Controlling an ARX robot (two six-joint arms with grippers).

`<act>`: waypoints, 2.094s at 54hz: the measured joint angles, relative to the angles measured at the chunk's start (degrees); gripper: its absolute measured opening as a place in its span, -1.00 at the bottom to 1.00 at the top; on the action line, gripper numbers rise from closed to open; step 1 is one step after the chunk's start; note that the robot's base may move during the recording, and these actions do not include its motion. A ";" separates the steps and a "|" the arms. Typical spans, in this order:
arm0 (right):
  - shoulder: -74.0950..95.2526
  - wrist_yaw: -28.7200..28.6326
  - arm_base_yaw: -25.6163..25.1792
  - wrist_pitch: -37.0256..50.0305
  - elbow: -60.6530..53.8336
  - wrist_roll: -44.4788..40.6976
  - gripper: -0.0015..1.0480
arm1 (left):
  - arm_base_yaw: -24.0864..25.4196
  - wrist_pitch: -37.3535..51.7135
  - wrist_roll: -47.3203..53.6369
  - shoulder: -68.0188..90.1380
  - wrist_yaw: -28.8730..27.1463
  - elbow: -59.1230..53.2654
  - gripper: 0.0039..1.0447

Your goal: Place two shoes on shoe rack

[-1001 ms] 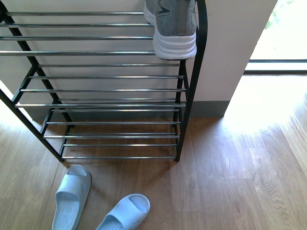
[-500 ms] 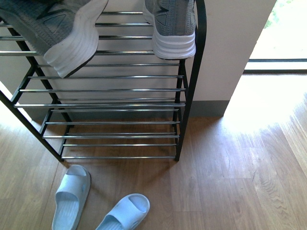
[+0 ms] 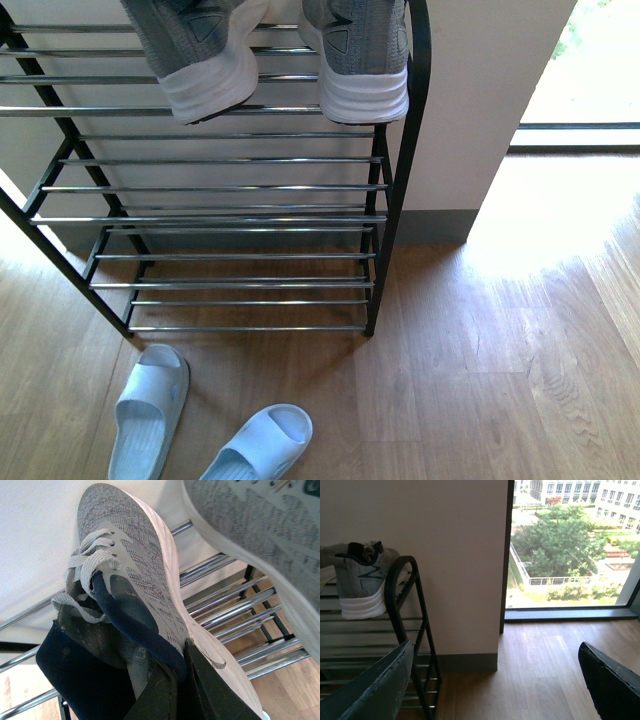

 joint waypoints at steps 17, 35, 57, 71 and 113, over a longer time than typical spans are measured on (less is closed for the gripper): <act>0.00 0.00 0.00 0.00 0.00 0.00 0.82 | -2.19 -0.92 1.14 1.09 -0.24 1.38 -0.97; 0.00 0.00 0.00 0.00 0.00 0.00 0.82 | -3.63 0.46 -0.72 -0.42 0.39 0.85 0.14; 0.00 0.00 0.00 0.00 0.00 0.00 0.82 | -5.11 11.72 -5.84 -20.33 -6.80 -15.15 0.83; 0.00 0.00 0.00 0.00 0.00 0.00 0.82 | -5.51 14.75 -7.63 -46.62 -16.48 -38.64 0.83; 0.00 0.00 0.00 0.00 0.00 0.00 0.82 | 10.12 8.66 -15.47 -98.42 -2.93 -72.96 -0.38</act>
